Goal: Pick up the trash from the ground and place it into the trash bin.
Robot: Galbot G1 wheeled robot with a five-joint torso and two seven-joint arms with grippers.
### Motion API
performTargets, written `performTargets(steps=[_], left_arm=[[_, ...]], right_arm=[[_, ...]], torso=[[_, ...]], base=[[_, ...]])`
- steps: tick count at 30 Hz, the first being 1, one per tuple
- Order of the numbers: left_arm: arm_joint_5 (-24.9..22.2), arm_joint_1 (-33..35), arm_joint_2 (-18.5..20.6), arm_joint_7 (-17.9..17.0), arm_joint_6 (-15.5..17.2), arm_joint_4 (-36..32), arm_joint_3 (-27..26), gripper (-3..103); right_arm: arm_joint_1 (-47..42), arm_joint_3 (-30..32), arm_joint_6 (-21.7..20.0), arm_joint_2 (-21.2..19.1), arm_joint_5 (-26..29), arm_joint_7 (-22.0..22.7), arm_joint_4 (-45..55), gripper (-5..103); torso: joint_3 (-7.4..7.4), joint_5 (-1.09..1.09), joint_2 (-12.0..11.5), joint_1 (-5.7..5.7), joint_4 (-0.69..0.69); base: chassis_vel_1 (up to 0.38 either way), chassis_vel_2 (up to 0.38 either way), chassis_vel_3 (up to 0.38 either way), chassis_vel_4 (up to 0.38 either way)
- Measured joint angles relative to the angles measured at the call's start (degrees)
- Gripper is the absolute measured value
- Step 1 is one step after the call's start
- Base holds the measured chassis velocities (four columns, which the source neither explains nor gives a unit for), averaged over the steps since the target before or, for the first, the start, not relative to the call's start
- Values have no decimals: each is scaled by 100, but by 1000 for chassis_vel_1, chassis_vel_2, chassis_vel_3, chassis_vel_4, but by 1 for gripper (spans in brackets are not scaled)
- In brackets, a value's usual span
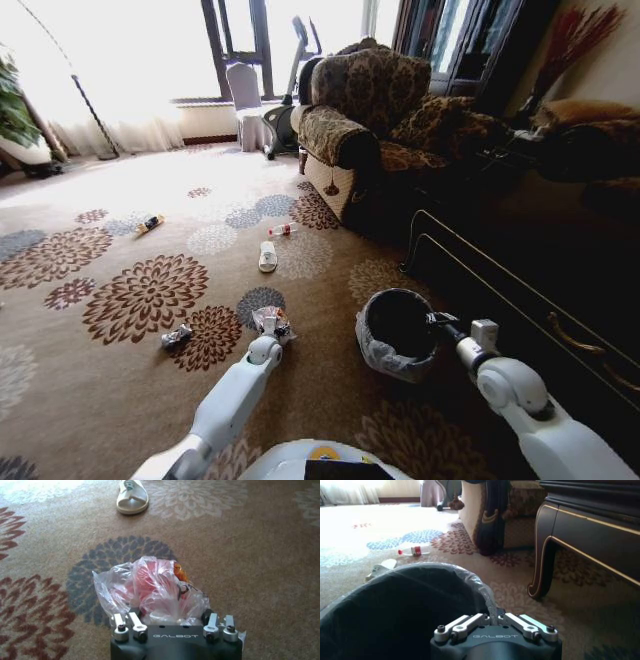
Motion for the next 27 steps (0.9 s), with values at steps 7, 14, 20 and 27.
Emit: performTargets(steps=[7, 14, 20, 27], left_arm=[[7, 64, 22, 60, -96, -61, -23, 53], [22, 214, 183, 209, -406, -445, -145, 33], [21, 439, 609, 701, -817, -1324, -285, 18], [253, 959, 1472, 1883, -1535, -2694, -825, 4]], right_arm=[[51, -33, 18, 11, 3, 44, -17, 2], [468, -133, 35, -280, 356, 126, -162, 2], [1297, -459, -123, -987, 1293, 220, -259, 2], [2679, -1984, -243, -1778, 2153, 139, -527, 2]], torso=[[0, 0, 0, 0, 1], [1, 2, -1, 0, 0], [1, 1, 0, 0, 2], [1, 1, 0, 0, 1]], base=[[0, 0, 0, 0], [0, 0, 0, 0], [0, 0, 0, 0], [0, 0, 0, 0]])
